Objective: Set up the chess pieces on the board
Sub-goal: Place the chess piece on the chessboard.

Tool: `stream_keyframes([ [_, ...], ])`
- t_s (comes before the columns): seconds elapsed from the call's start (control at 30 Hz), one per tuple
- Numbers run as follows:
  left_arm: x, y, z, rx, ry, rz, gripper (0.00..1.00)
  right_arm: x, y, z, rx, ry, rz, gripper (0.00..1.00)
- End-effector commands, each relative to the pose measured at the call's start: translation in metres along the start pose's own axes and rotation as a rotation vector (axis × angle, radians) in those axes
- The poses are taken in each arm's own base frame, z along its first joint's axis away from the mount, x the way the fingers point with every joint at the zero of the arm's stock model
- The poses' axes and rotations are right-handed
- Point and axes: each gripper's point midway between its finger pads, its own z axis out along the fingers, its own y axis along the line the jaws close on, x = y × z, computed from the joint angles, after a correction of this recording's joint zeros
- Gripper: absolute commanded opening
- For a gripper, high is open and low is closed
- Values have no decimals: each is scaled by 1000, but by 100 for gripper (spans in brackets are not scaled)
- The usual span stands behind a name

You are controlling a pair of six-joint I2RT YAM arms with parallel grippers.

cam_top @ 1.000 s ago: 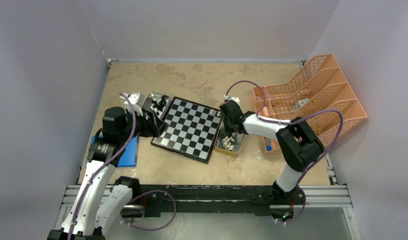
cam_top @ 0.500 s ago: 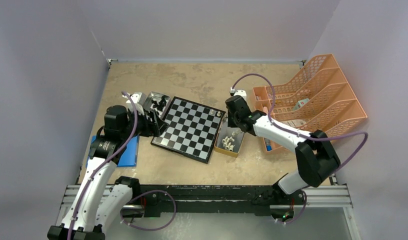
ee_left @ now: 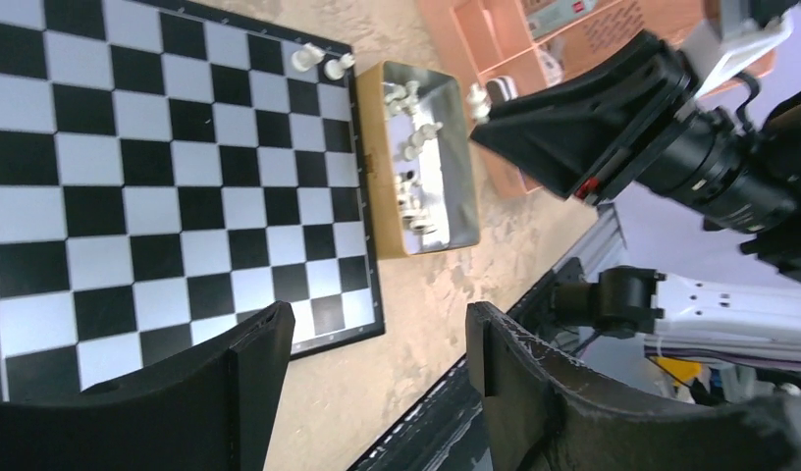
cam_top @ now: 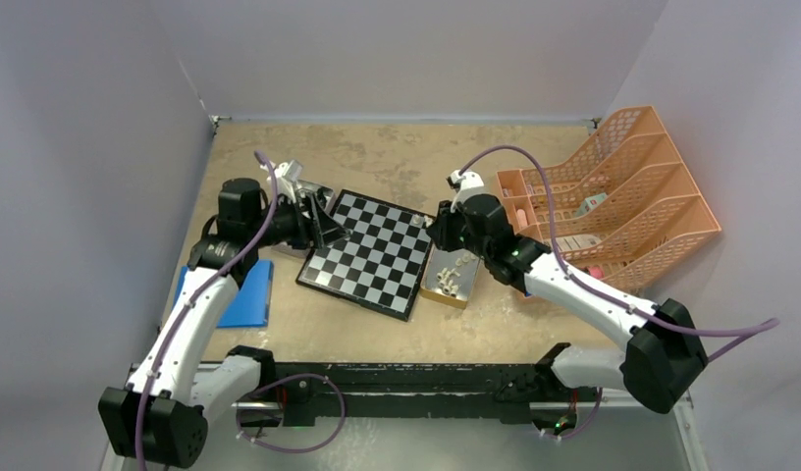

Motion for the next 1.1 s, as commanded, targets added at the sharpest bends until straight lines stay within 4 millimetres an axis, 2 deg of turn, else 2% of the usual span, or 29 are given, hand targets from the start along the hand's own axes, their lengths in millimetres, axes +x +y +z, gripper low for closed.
stream_keyframes([
  [0.0, -31, -37, 3, 155, -15, 27, 64, -33, 50, -14, -247, -153, -37, 13],
  [0.33, -43, -52, 24, 301, 95, -50, 59, -43, 83, -34, -437, -257, -70, 13],
  [0.7, -46, -68, 33, 425, 183, -74, 59, -56, 102, -50, -546, -329, -104, 13],
  [0.9, -48, -80, 37, 469, 220, -43, 59, -66, 116, -78, -663, -427, -124, 13],
  [1.07, -51, -91, 43, 510, 251, -26, 59, -64, 117, -80, -674, -430, -131, 14],
])
